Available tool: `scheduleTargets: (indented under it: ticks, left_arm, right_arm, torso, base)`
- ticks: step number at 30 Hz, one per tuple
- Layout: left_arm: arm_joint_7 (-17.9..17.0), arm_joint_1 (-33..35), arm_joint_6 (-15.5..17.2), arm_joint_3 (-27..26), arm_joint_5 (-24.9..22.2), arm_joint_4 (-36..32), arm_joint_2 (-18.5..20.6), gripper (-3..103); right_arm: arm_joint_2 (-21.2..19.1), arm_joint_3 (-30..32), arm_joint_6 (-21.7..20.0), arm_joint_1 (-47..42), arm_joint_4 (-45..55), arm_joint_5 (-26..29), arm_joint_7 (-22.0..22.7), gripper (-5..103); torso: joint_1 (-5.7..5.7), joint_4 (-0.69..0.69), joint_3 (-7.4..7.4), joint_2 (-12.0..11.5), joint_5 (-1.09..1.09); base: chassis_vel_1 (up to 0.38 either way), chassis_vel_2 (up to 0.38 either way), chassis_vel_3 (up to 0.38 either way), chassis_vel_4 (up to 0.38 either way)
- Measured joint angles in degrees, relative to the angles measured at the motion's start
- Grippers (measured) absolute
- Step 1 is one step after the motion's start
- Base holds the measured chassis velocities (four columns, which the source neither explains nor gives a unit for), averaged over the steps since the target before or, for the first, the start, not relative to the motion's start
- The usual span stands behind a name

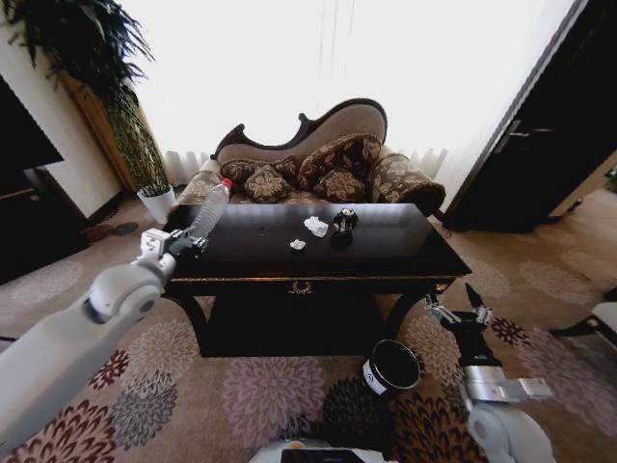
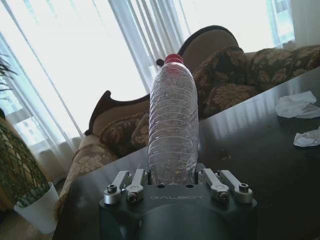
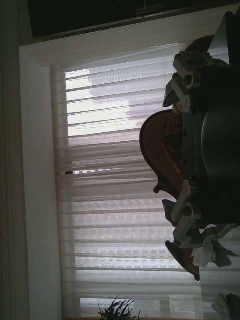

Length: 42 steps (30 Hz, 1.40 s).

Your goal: Move to the front of the table and place the trash on the table into the trash bin.

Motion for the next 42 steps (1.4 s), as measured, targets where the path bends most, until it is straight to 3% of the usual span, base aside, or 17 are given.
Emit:
scheduleTargets:
  ticks: [4,6,7,12,14,17,18,21,23,25,27,32,34,35,39,40,42]
  left_arm:
    - [4.31,-0.18,-2.87,0.52,3.57,-0.1,1.89,38]
    - [10.88,-0.6,-10.5,1.73,12.62,1.13,4.14,38]
    - [12.18,-0.69,-12.37,2.01,15.14,1.47,4.57,38]
    - [18.26,-0.58,-18.76,3.33,22.82,2.71,7.04,38]
    - [19.08,-0.55,-19.51,3.62,23.5,2.9,7.42,38]
    - [24.98,-0.47,-24.2,5.25,28.71,3.86,10.09,38]
    - [24.98,-0.47,-24.2,5.25,28.71,3.86,10.09,38]
    - [31.24,-1.04,-28.6,6.67,29.94,4.76,11.61,38]
    - [38.06,-3.94,-34.89,10.57,27.67,6.64,12.08,38]
    - [38.66,-4.48,-35.43,11.25,27.29,6.85,12.08,38]
    - [42.16,-9.66,-38.27,16.73,24.22,8.21,11.61,38]
    - [44.77,-16.39,-37.78,22.32,20.01,8.36,10.15,38]
    - [45.05,-20.17,-35.35,25.81,16.82,8.12,8.96,38]
    - [45.05,-20.17,-35.35,25.81,16.82,8.12,8.96,38]
    - [43.82,-25.39,-29.63,31.83,9.15,7.58,6.62,38]
    - [43.82,-25.39,-29.63,31.83,9.15,7.58,6.62,38]
    - [42.87,-28.4,-27.78,35.41,7.47,7.98,4.68,38]
  right_arm:
    - [0.43,-0.05,0.31,-0.3,0.24,-0.15,-0.02,100]
    - [0.71,0.01,0.84,-0.64,0.42,-0.55,-0.03,100]
    - [0.73,0.06,1.03,-0.74,0.43,-0.72,-0.06,100]
    - [0.71,0.34,2.44,-1.07,0.44,-2.61,-0.19,100]
    - [0.69,0.35,2.59,-1.05,0.44,-2.91,-0.19,100]
    - [0.58,0.36,3.41,-0.81,0.45,-4.67,-0.18,100]
    - [0.58,0.36,3.41,-0.81,0.45,-4.67,-0.18,100]
    - [0.63,0.34,4.06,-0.89,0.46,-5.63,-0.19,100]
    - [0.8,0.17,4.74,-1.09,0.46,-6.86,-0.23,100]
    - [0.82,0.13,4.88,-1.13,0.46,-7.16,-0.24,100]
    - [0.86,0.05,6.04,-1.19,0.43,-9.79,-0.27,100]
    - [0.64,0.73,9.59,-0.88,0.21,-18.72,-0.31,100]
    - [0.33,2.18,13.76,0.2,-0.72,-27.7,0.96,100]
    - [0.33,2.18,13.76,0.2,-0.72,-27.7,0.96,100]
    - [-0.33,5.43,21.13,2.79,-2.42,-47.01,6.19,100]
    - [-0.33,5.43,21.13,2.79,-2.42,-47.01,6.19,100]
    - [-0.54,6.42,23.74,3.64,-2.7,-55.15,8.43,100]
  torso:
    - [0.0,-0.01,0.01,0.0,0.0]
    - [0.0,-0.01,0.01,-0.01,0.01]
    - [0.0,-0.01,0.0,-0.01,0.01]
    - [0.0,-0.01,0.0,-0.01,-0.01]
    - [0.0,-0.01,0.01,-0.01,0.0]
    - [0.01,0.0,0.01,-0.01,0.0]
    - [0.01,0.0,0.01,-0.01,0.0]
    - [0.01,0.01,0.0,-0.01,0.0]
    - [0.01,0.0,0.01,-0.01,0.0]
    - [0.01,0.0,0.01,-0.01,0.01]
    - [0.01,0.0,0.01,-0.01,0.01]
    - [0.02,0.0,0.01,-0.01,0.01]
    - [0.01,0.0,0.01,-0.01,0.0]
    - [0.01,0.0,0.01,-0.01,0.0]
    - [0.01,0.01,0.01,-0.01,0.0]
    - [0.01,0.01,0.01,-0.01,0.0]
    - [0.01,0.0,0.01,-0.01,0.02]
  base:
    - [0.0,0.0,0.0,0.0]
    - [0.0,0.0,0.0,0.0]
    - [0.0,0.0,0.0,0.0]
    - [0.0,0.0,0.0,0.0]
    - [0.0,0.0,0.0,0.0]
    - [0.0,0.0,0.0,0.0]
    - [0.0,0.0,0.0,0.0]
    - [0.0,0.0,0.0,0.0]
    - [0.0,0.0,0.0,0.0]
    - [0.0,0.0,0.0,0.0]
    - [0.0,0.0,0.0,0.0]
    - [0.0,0.0,0.0,0.0]
    - [0.0,0.0,0.0,0.0]
    - [0.0,0.0,0.0,0.0]
    - [0.0,0.0,0.0,0.0]
    - [0.0,0.0,0.0,0.0]
    - [0.0,0.0,0.0,0.0]
